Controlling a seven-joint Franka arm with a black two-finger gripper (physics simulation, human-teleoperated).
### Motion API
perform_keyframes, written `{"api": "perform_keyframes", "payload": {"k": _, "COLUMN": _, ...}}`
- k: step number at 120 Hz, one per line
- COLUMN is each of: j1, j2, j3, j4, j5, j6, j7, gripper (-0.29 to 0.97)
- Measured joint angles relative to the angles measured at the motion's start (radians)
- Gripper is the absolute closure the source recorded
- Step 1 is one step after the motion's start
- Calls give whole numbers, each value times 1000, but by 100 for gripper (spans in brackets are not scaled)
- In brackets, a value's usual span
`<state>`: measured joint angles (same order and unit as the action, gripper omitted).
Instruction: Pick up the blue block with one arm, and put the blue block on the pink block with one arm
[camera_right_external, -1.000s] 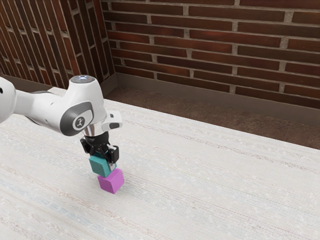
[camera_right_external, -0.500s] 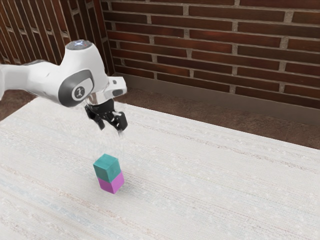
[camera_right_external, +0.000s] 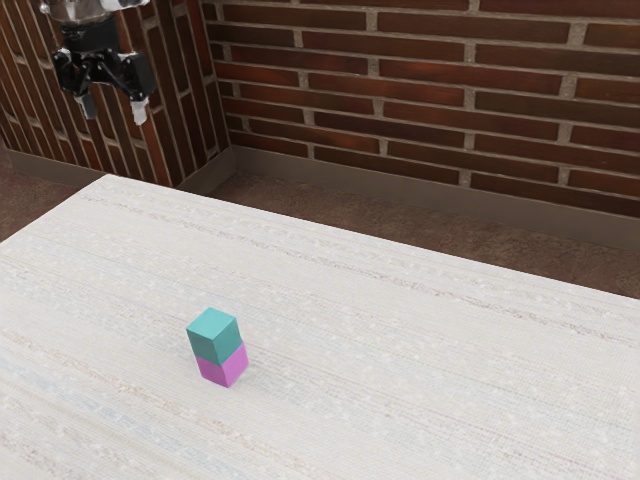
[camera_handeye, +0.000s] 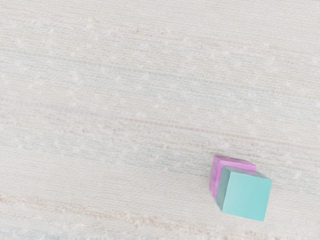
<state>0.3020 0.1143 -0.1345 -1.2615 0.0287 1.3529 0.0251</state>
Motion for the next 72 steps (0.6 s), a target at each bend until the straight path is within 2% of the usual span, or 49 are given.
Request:
{"api": "perform_keyframes", "payload": {"k": 23, "j1": -17, "j2": 4, "j3": 0, "j4": -4, "j5": -32, "j6": -32, "j7": 53, "gripper": 0}}
{"api": "perform_keyframes", "payload": {"k": 72, "j1": -13, "j2": 4, "j3": 0, "j4": -5, "j5": -44, "j6": -49, "j7": 123, "gripper": 0}}
